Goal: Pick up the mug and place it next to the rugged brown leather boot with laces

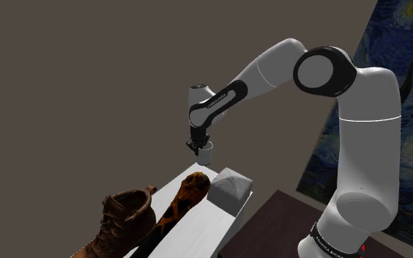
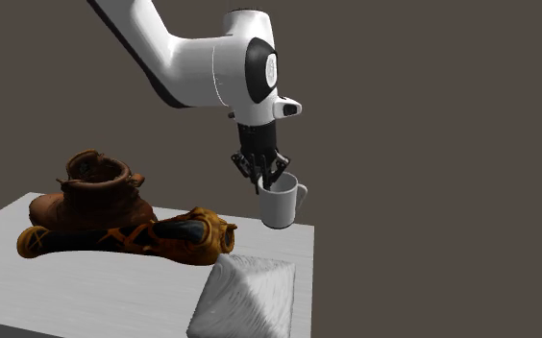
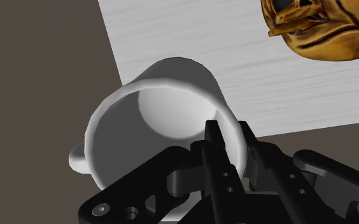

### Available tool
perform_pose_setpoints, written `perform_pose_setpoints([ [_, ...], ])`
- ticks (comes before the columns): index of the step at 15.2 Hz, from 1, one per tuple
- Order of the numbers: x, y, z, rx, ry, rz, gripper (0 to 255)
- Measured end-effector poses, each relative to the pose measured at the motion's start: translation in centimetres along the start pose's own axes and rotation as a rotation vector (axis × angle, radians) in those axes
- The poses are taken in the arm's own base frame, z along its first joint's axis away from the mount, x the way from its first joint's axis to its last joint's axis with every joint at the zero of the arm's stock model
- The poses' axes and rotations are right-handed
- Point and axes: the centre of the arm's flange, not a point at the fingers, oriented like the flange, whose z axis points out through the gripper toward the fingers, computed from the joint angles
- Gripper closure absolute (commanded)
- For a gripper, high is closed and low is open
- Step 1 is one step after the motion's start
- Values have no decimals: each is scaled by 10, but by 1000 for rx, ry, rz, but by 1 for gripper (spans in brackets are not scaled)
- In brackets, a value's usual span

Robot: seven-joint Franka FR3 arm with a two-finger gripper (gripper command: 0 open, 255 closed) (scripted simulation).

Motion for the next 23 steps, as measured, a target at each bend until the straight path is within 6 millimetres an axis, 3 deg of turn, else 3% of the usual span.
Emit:
perform_pose_setpoints([
  [23,0,9,-121,0,0,0,255],
])
